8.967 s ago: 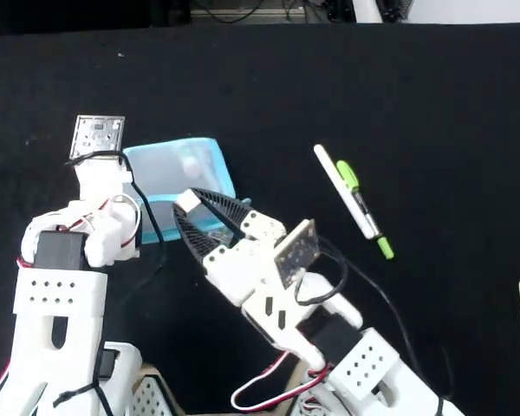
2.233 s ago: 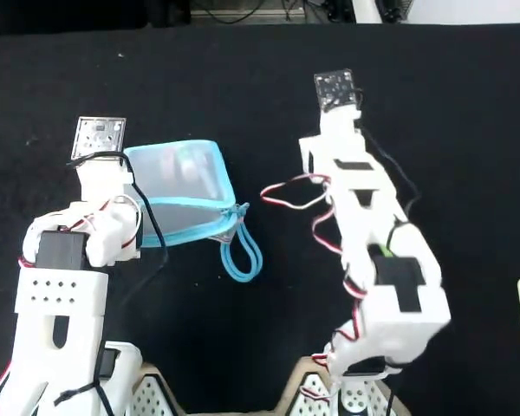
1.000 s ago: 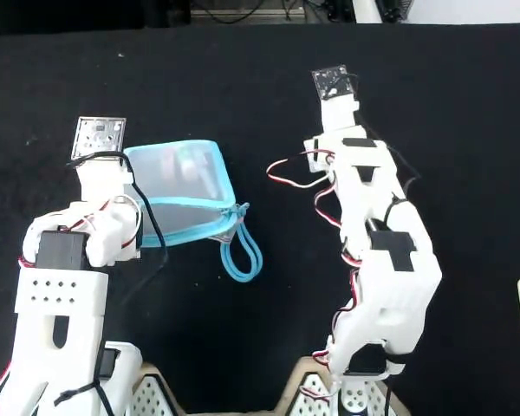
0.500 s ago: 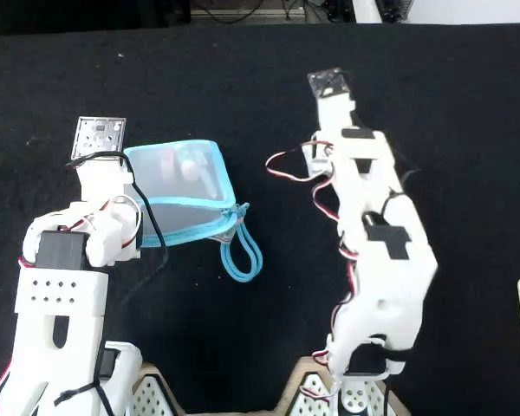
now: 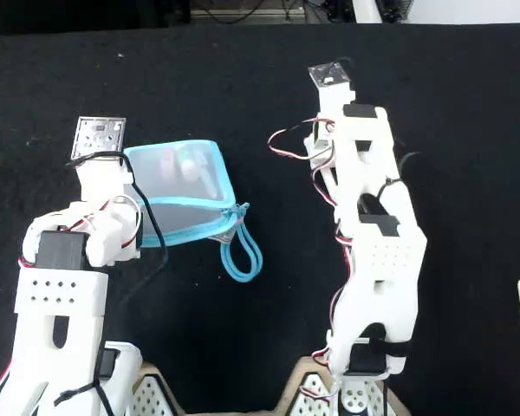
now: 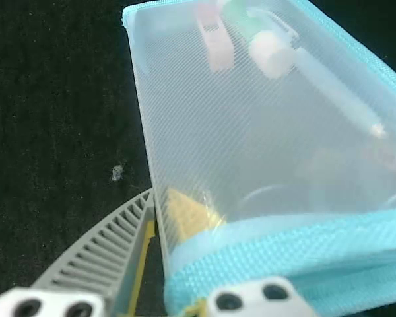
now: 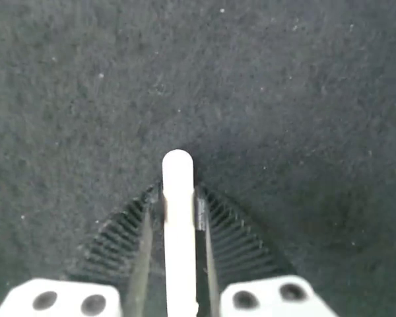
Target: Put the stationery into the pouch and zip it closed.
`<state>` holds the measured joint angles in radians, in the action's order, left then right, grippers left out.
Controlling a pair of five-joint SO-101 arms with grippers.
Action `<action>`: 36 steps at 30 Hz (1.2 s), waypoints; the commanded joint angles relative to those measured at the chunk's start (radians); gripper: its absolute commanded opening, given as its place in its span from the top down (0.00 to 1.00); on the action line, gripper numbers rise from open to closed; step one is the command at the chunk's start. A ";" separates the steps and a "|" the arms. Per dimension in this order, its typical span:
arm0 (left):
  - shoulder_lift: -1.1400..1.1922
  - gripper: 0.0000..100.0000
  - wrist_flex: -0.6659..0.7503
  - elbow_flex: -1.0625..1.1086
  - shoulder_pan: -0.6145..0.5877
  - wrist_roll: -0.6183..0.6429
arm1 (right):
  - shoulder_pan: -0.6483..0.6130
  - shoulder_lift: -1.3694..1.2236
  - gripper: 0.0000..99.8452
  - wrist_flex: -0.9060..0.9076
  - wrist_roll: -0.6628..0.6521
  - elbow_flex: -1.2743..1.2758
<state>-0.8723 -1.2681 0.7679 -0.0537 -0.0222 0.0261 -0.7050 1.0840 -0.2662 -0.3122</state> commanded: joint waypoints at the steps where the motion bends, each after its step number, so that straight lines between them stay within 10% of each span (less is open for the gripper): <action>1: 0.005 0.97 -0.023 -0.013 0.005 0.014 | -0.029 0.015 0.99 0.057 0.032 -0.047; 9: 0.005 0.97 -0.023 -0.013 0.005 0.014 | -0.066 0.108 0.99 0.308 0.350 -0.053; 22: 0.005 0.97 -0.023 -0.016 0.005 0.014 | -0.114 0.177 0.99 0.477 0.353 0.001; 36: 0.005 0.97 -0.026 -0.016 0.005 0.014 | -0.129 0.650 0.99 0.155 0.333 0.659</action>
<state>-0.8723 -1.2681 0.7679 -0.0537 -0.0222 -0.0859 -0.2186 1.2712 0.0713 0.2739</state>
